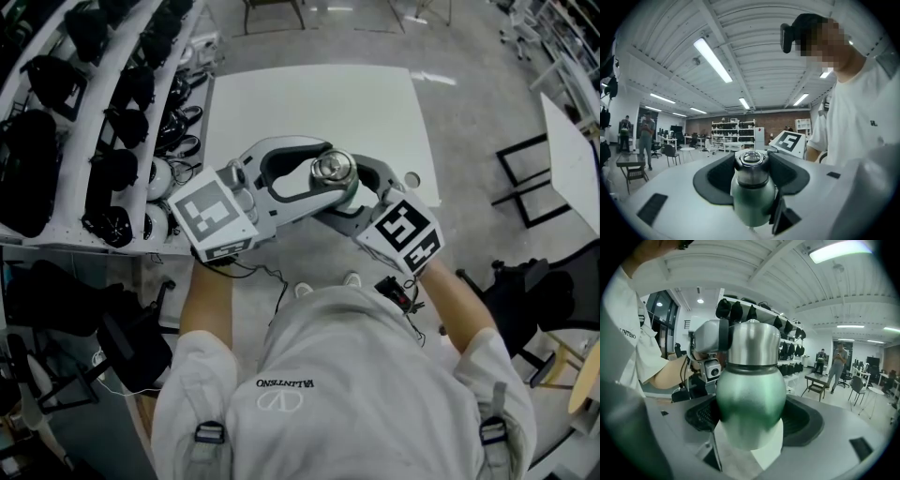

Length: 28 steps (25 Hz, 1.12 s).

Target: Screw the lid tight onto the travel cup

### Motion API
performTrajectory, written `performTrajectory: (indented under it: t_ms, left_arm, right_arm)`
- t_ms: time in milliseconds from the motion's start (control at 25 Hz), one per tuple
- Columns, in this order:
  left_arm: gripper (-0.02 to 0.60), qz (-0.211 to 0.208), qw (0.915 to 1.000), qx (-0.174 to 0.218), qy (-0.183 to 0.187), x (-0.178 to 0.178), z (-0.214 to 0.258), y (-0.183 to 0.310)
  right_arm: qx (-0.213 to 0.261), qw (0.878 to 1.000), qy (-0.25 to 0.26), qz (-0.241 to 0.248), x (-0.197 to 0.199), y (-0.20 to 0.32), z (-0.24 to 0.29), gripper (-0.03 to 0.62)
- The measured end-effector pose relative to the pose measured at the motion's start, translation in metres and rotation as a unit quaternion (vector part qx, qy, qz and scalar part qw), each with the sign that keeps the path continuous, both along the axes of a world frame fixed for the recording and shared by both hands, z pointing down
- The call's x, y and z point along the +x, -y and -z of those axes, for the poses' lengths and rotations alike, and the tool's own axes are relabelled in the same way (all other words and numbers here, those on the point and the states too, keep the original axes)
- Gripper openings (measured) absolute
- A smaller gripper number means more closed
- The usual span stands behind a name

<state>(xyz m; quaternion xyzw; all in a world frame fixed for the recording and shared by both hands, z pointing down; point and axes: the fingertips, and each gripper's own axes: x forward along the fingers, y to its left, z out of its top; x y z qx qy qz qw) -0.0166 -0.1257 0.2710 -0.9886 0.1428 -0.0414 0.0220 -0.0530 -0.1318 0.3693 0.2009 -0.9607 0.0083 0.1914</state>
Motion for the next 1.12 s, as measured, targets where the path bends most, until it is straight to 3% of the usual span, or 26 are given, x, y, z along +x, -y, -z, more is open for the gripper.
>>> performTrajectory:
  t_ms: [120, 240, 360, 520, 680, 800, 920, 1120]
  left_arm:
    - [0.235, -0.007, 0.9999, 0.008, -0.002, -0.001, 0.002, -0.003]
    - [0.251, 0.064, 0.9978, 0.014, 0.016, -0.004, -0.001, 0.006]
    - [0.304, 0.144, 0.9895, -0.004, 0.011, -0.007, -0.005, 0.013]
    - [0.319, 0.199, 0.9793, -0.037, -0.002, -0.005, -0.014, 0.018]
    - [0.297, 0.228, 0.9731, -0.025, 0.021, -0.004, -0.017, 0.02]
    - [0.234, 0.234, 0.9716, -0.012, 0.035, 0.001, -0.017, 0.015]
    - [0.23, 0.223, 0.9744, -0.015, 0.026, 0.005, -0.016, 0.015]
    - [0.227, 0.136, 0.9906, -0.011, 0.013, 0.008, -0.01, 0.009]
  right_arm:
    - [-0.003, 1.0, 0.008, 0.003, -0.002, -0.004, 0.002, 0.387]
    - [-0.006, 1.0, 0.001, -0.021, 0.003, 0.004, -0.002, 0.387]
    - [-0.006, 0.999, -0.003, -0.044, 0.009, 0.01, -0.005, 0.387]
    - [-0.004, 0.998, -0.01, -0.058, 0.012, 0.014, -0.01, 0.387]
    - [-0.006, 0.998, -0.012, -0.058, 0.01, 0.014, -0.012, 0.387]
    - [-0.007, 0.998, -0.011, -0.062, 0.011, 0.014, -0.013, 0.387]
    - [-0.011, 0.998, -0.006, -0.062, 0.013, 0.015, -0.012, 0.387]
    - [-0.008, 0.999, 0.007, -0.044, 0.013, 0.01, -0.007, 0.387]
